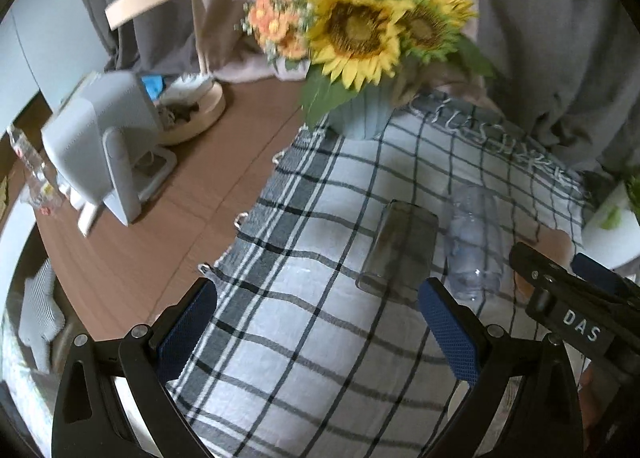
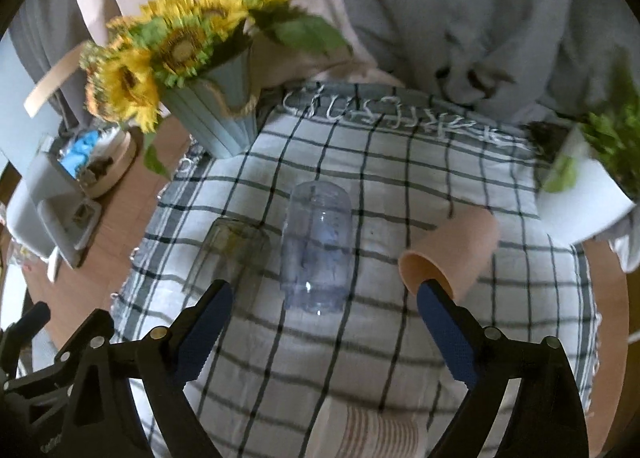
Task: Flip cup upside down
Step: 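Move the right gripper to the clear measuring cup and close on it, then lift the clear measuring cup with the right gripper and rotate it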
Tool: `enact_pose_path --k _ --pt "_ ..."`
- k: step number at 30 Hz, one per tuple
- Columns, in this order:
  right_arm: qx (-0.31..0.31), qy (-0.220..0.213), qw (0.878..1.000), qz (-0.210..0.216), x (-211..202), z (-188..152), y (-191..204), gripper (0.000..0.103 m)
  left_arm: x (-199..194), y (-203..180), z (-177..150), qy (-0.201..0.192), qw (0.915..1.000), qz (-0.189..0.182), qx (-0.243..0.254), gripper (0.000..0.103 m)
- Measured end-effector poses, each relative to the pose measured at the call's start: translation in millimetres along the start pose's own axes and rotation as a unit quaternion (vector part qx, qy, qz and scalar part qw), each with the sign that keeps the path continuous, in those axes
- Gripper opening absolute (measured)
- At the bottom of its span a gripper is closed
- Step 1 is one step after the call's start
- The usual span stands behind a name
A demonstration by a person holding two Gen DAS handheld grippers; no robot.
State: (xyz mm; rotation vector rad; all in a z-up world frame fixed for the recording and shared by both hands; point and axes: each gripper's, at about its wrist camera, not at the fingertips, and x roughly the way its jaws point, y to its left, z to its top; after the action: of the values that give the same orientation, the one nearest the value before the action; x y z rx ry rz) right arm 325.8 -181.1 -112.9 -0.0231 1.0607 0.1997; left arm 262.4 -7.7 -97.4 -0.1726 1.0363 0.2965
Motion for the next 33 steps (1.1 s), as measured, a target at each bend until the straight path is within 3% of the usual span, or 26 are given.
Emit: enact_pose_path --k 8,16,27,33 --pt "-0.005 0.056 0.998 0.031 58.5 28.0 -3.8 0.085 43.5 -9.7 8.1 0.063 0.9978 0.020 -0.009 0.102" --pt "0.002 0.104 0.994 0.040 106.3 34.8 -6.2 0.079 69.3 -14.6 13.8 0.088 0.9954 0.035 -0.011 0.102" --pt "0.001 0.149 0.988 0.049 143.4 36.6 -5.2 0.072 84.5 -16.4 19.2 0.097 0.9937 0.055 -0.010 0.102" --pt "0.004 0.151 0.987 0.054 148.2 40.2 -4.9 0.072 82.3 -16.0 19.7 0.093 0.9937 0.062 -0.009 0.102"
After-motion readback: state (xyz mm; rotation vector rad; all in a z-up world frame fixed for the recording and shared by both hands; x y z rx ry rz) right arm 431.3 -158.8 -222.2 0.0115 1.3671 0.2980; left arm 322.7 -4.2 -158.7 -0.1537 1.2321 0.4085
